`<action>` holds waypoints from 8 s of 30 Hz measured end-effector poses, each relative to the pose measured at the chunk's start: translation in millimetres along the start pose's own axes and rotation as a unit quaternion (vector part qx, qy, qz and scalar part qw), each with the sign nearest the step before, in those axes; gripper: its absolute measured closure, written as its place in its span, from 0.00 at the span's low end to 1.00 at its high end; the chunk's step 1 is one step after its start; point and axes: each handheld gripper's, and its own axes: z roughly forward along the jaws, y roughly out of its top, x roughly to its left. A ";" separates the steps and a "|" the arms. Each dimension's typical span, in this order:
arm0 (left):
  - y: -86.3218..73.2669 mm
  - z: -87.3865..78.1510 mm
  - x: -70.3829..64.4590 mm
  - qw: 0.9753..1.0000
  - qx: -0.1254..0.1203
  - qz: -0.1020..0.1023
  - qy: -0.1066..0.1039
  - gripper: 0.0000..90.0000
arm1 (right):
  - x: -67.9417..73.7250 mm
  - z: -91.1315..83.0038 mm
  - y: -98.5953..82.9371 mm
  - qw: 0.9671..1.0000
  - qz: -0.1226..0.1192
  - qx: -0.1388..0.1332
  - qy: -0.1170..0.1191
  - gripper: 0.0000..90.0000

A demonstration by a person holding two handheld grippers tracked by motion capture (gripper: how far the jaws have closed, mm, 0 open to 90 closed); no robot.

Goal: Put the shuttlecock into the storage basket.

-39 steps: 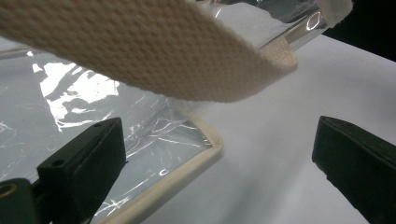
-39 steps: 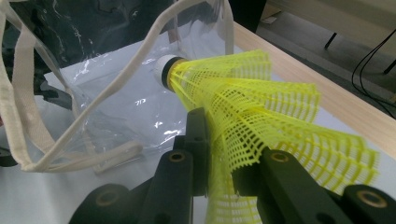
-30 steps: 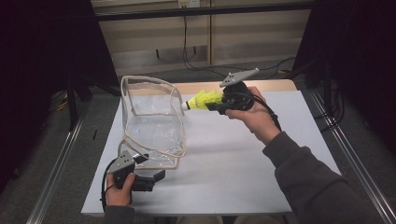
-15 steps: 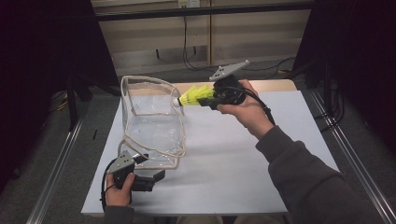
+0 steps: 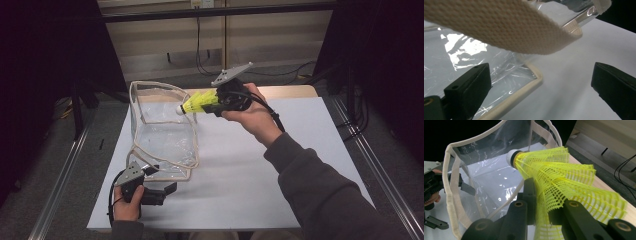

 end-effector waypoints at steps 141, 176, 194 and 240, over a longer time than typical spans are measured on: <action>-4.2 -2.3 3.4 1.000 -0.010 -0.013 -0.001 0.03 | 60.2 149.4 40.5 0.996 -0.038 0.077 0.016 0.88; -3.5 -3.4 4.4 1.000 0.000 -0.011 -0.014 0.03 | 69.0 163.3 40.9 0.996 -0.017 0.089 0.019 0.88; -4.4 -3.9 5.3 1.000 0.000 -0.011 -0.014 0.03 | 75.2 185.5 31.6 0.994 -0.011 0.109 0.015 0.88; -5.3 -3.9 4.4 1.000 -0.003 -0.012 -0.001 0.03 | 80.6 215.0 9.3 0.989 -0.023 0.146 0.028 0.87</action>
